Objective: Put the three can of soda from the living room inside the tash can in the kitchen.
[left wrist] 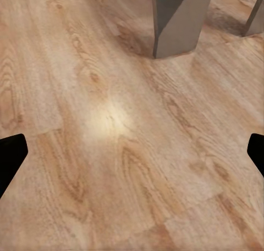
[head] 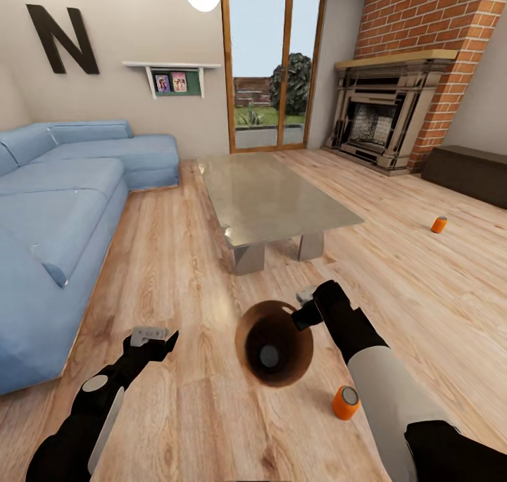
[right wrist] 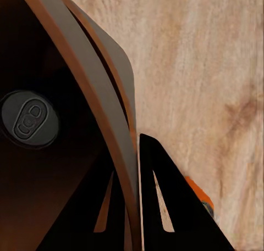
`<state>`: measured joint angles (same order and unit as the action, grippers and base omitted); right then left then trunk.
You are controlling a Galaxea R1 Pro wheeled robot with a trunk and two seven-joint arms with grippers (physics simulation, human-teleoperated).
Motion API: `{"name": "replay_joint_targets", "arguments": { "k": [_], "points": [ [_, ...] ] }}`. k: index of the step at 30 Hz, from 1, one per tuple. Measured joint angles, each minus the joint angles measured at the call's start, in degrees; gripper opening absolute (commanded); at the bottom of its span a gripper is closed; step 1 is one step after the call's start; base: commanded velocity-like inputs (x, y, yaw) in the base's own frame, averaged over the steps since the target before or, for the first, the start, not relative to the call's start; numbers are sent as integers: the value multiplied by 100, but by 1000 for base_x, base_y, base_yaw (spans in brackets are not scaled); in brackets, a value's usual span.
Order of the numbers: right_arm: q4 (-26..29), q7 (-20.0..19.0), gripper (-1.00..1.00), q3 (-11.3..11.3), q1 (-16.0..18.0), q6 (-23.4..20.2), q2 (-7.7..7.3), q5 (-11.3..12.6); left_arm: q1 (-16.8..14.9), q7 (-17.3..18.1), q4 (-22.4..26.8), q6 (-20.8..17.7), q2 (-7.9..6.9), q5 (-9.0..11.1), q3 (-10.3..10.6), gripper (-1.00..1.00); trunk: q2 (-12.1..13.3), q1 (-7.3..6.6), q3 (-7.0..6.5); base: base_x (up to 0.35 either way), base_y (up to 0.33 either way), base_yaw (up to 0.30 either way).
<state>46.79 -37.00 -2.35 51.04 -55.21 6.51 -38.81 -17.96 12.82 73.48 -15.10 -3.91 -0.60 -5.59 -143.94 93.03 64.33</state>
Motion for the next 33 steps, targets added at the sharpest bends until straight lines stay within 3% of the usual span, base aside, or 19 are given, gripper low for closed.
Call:
{"name": "replay_joint_targets", "arguments": {
  "k": [10,18,21,23,25,28,29,30,33],
  "points": [
    [-54,-15,-100,-74,59,-24,23,-814,-3,11,66,-62,7,-31,52,100,0,0,0,0,0,0],
    [-26,60,-100,-296,229,-136,91,-1017,-5,41,214,-180,12,-43,99,100,0,0,0,0,0,0],
    [-18,56,-100,-303,233,-282,92,-815,-5,44,216,-184,12,-45,101,100,0,0,0,0,0,0],
    [-10,58,-100,-306,233,-282,90,-453,-6,45,214,-185,12,-45,102,100,0,0,0,0,0,0],
    [-6,63,-100,-306,234,-264,87,112,-5,45,213,-186,12,-45,102,100,0,0,0,0,0,0],
    [-4,29,-100,-301,232,-392,90,1340,-6,39,210,-181,13,-46,103,100,0,0,0,0,0,0],
    [-4,13,-100,-301,231,-429,91,1470,-7,38,210,-179,13,-46,103,100,0,0,0,0,0,0],
    [-2,39,-100,-300,233,-392,89,1374,-7,38,210,-179,13,-46,103,100,0,0,0,0,0,0],
    [-4,91,-100,-299,236,-193,77,657,-5,37,213,-179,17,-49,102,100,0,0,0,0,0,0]
  ]
}}
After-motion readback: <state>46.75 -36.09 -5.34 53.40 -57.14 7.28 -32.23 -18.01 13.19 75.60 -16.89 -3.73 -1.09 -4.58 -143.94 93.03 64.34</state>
